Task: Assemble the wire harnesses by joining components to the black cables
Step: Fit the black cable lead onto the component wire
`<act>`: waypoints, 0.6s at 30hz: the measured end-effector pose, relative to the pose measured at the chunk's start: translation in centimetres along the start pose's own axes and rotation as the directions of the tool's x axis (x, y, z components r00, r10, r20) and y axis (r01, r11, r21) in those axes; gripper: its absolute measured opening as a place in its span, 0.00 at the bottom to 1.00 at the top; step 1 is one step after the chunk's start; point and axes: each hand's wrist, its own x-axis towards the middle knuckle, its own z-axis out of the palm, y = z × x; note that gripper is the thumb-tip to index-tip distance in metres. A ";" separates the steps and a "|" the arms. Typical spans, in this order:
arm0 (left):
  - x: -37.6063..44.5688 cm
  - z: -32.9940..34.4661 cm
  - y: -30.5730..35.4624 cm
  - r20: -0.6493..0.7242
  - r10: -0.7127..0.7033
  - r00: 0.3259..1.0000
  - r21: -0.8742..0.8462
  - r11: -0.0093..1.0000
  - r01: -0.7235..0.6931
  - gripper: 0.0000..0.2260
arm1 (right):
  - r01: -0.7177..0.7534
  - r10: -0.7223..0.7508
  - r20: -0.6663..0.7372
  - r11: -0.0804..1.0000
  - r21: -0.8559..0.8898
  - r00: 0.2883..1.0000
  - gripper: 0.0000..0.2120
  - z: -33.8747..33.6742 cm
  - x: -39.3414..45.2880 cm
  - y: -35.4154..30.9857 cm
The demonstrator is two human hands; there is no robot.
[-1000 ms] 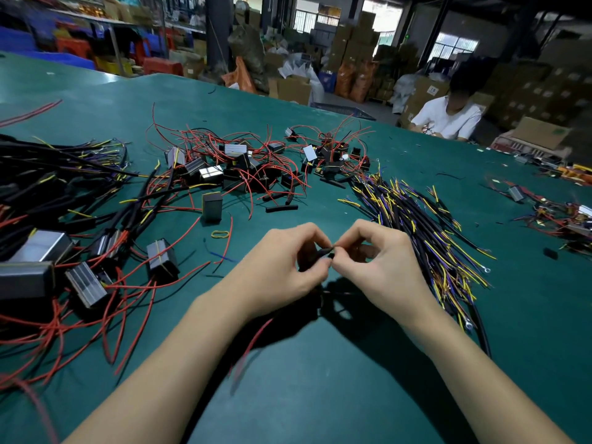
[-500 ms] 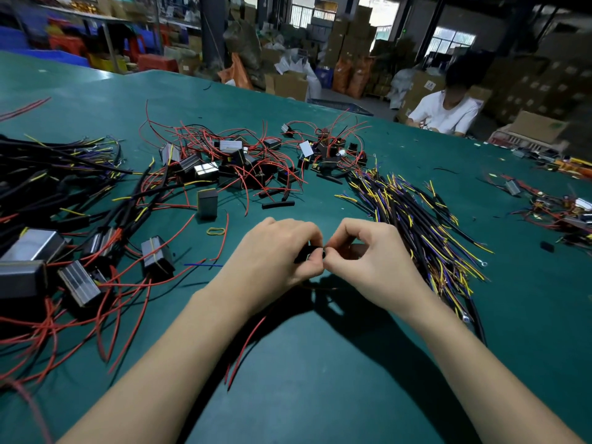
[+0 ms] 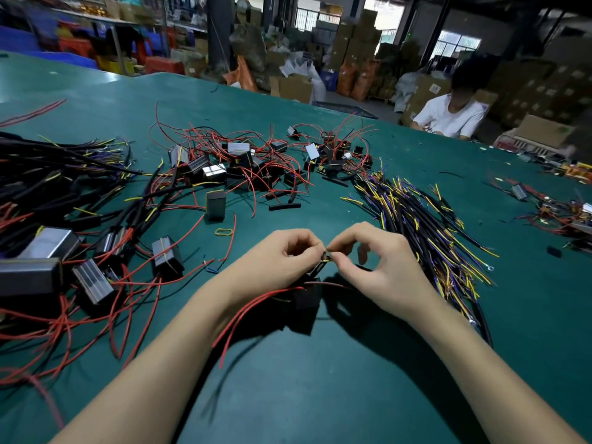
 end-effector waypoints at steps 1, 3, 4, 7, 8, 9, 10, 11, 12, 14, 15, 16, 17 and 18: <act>-0.1 0.1 0.0 -0.032 0.043 0.999 0.071 0.997 -0.040 0.08 | -0.113 0.112 0.023 0.989 0.091 0.993 0.05 -0.2 0.0 0.1; -0.2 0.1 0.0 -0.068 0.130 0.989 0.215 0.970 -0.112 0.06 | -0.282 0.269 0.085 0.928 0.243 0.959 0.06 -0.4 0.0 0.2; -0.3 0.1 0.0 -0.073 0.168 0.983 0.273 0.952 -0.142 0.05 | -0.335 0.315 0.116 0.897 0.287 0.942 0.07 -0.5 0.2 0.2; -0.3 0.2 0.0 -0.062 0.259 0.964 0.414 0.885 -0.211 0.03 | -0.432 0.380 0.211 0.836 0.339 0.901 0.07 -0.6 0.5 0.2; -0.3 0.3 -0.1 -0.059 0.281 0.958 0.457 0.860 -0.224 0.03 | -0.452 0.388 0.241 0.824 0.343 0.890 0.07 -0.7 0.6 0.2; -0.3 0.3 -0.2 -0.058 0.304 0.951 0.494 0.836 -0.238 0.02 | -0.461 0.390 0.260 0.820 0.339 0.883 0.06 -0.7 0.6 0.1; -0.3 0.3 -0.2 -0.057 0.326 0.944 0.525 0.814 -0.249 0.03 | -0.461 0.386 0.269 0.822 0.334 0.882 0.05 -0.8 0.7 0.1; -0.3 0.3 -0.1 -0.056 0.342 0.938 0.552 0.794 -0.257 0.05 | -0.455 0.380 0.269 0.828 0.328 0.885 0.05 -0.8 0.8 0.2; -0.2 0.3 -0.1 -0.053 0.353 0.934 0.574 0.777 -0.261 0.06 | -0.441 0.369 0.261 0.838 0.321 0.892 0.05 -0.8 0.8 0.2; -0.2 0.1 -0.1 -0.042 0.356 0.933 0.607 0.751 -0.259 0.08 | -0.379 0.330 0.218 0.892 0.248 0.919 0.05 -0.7 0.9 0.3; -0.2 0.1 -0.1 -0.037 0.349 0.936 0.615 0.746 -0.254 0.08 | -0.324 0.292 0.186 0.930 0.174 0.938 0.05 -0.7 0.9 0.3; -0.2 0.1 -0.1 -0.034 0.337 0.941 0.616 0.748 -0.246 0.08 | -0.246 0.231 0.158 0.966 0.084 0.960 0.05 -0.7 0.9 0.2; -0.1 0.1 -0.1 -0.031 0.323 0.946 0.612 0.754 -0.237 0.08 | -0.143 0.144 0.145 0.990 -0.018 0.979 0.04 -0.7 0.9 0.1; -0.1 0.2 -0.2 -0.029 0.308 0.951 0.605 0.763 -0.228 0.07 | -0.020 0.038 0.148 0.992 -0.122 0.988 0.04 -0.6 0.9 0.0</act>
